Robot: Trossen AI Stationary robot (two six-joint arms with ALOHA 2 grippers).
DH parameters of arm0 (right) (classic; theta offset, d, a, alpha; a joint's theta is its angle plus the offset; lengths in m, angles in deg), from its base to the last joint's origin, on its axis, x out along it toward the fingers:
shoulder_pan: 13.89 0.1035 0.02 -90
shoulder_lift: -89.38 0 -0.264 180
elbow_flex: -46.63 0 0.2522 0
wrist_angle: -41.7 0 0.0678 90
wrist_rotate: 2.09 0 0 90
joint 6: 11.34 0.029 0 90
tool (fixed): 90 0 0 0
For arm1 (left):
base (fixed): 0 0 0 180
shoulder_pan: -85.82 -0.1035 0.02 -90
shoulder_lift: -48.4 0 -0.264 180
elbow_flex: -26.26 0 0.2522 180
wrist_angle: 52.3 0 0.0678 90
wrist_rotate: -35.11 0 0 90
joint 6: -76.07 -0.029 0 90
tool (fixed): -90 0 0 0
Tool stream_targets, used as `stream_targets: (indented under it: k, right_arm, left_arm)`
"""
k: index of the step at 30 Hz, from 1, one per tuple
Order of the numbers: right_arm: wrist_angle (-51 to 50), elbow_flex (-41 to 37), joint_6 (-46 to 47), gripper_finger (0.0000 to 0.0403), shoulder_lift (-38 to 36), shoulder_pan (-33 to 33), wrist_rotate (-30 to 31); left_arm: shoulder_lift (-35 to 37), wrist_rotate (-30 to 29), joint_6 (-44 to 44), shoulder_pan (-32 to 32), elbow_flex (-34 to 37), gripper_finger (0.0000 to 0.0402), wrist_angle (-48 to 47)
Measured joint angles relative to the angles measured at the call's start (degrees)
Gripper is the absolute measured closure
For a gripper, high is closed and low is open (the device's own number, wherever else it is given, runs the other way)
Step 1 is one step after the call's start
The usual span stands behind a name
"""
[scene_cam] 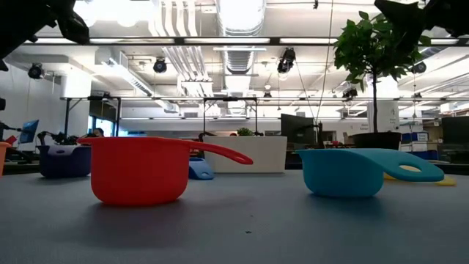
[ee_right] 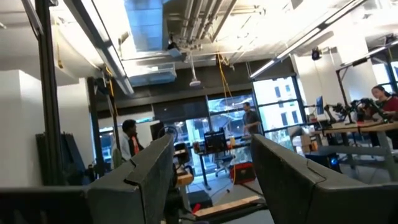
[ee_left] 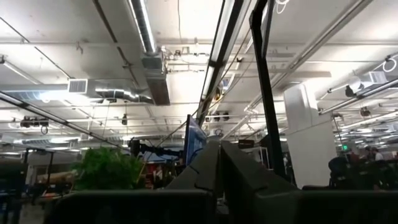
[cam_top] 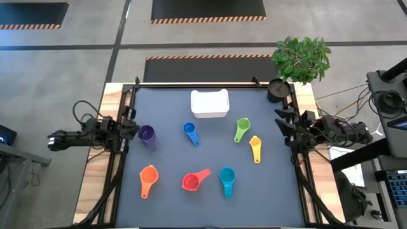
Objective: Nest measuring cups in basket
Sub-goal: Stack the orange measuring cup on top of the purple measuring cup
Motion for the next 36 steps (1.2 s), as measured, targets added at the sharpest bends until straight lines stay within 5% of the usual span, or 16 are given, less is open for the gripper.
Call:
stream_targets:
  k: [30,36]
  right_arm:
    - [0.7,0.0,0.5,0.0199,0.6,0.0,2.1]
    - [5.7,0.0,1.5,0.0200,6.0,0.0,1.0]
  left_arm:
    - [-0.7,-1.0,6.5,0.0,0.0,0.0402,0.4]
    - [-0.7,-1.1,6.5,0.0,0.0,0.0402,0.7]
